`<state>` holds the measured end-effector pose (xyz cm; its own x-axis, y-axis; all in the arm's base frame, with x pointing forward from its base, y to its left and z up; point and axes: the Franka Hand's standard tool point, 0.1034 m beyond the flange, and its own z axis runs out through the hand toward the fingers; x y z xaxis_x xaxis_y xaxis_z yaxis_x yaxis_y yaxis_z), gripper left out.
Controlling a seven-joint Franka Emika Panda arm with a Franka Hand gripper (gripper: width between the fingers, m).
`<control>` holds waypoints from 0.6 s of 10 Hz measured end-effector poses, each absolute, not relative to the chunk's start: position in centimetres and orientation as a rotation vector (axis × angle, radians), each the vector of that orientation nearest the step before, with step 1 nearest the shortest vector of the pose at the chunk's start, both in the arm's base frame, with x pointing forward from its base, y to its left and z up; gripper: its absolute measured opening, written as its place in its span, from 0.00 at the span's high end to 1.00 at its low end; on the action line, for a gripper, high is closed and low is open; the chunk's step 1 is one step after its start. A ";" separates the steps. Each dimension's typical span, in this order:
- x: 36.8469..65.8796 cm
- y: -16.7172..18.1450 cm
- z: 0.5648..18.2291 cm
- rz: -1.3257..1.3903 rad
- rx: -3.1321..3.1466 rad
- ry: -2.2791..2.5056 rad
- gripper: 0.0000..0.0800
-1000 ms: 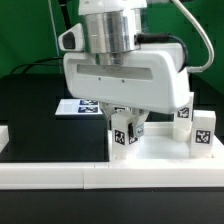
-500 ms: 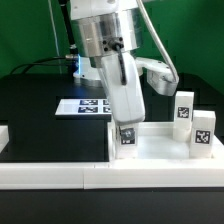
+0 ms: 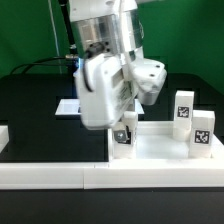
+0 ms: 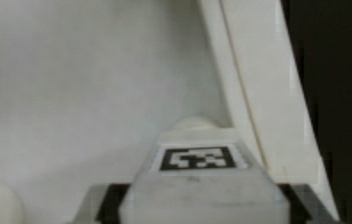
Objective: Assemble square table
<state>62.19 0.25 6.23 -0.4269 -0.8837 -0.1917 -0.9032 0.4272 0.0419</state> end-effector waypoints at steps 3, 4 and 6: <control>62.2 0.2 6.3 0.210 -1.474 2.619 0.62; 62.2 0.2 6.3 0.208 -1.484 2.613 0.62; 62.1 0.3 6.2 0.209 -1.486 2.613 0.34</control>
Offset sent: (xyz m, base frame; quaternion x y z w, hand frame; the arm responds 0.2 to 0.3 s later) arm 0.0000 0.0000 0.0000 0.0000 0.0000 0.1296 0.9916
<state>62.14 0.26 6.22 -0.5070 -0.8431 -0.1792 -0.8609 0.5057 0.0566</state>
